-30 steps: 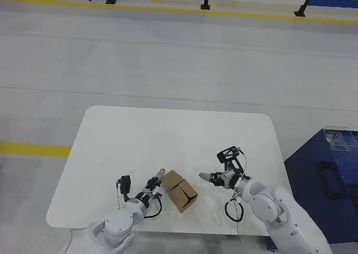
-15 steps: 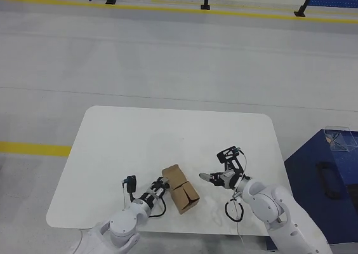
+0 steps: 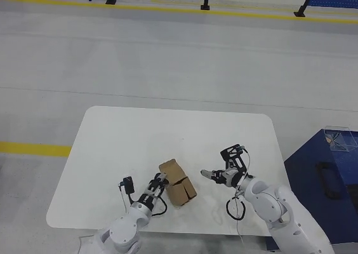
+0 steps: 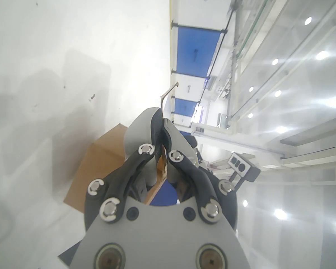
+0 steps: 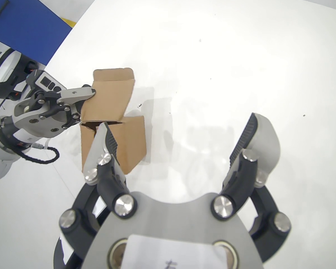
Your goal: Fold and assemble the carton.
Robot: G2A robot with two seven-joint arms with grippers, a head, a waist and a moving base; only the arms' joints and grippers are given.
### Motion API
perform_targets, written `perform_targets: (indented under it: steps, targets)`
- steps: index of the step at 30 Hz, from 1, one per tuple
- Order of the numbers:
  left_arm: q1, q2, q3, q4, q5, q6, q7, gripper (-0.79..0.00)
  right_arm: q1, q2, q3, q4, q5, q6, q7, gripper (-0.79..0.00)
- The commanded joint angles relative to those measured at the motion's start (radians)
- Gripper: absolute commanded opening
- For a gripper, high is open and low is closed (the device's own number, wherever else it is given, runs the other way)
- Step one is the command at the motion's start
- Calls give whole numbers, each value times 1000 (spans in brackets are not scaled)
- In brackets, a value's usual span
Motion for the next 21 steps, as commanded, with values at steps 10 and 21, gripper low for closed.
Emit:
perform_targets:
  steps: [10, 21]
  targets:
    - [66, -39, -1, -2, -64, -160, 170, -785, 6, -4, 7, 3, 20, 15, 9, 0]
    - [108, -55, -29, -64, -114, -191, 259, -785, 4, -6, 33, 16, 46, 37, -19, 0]
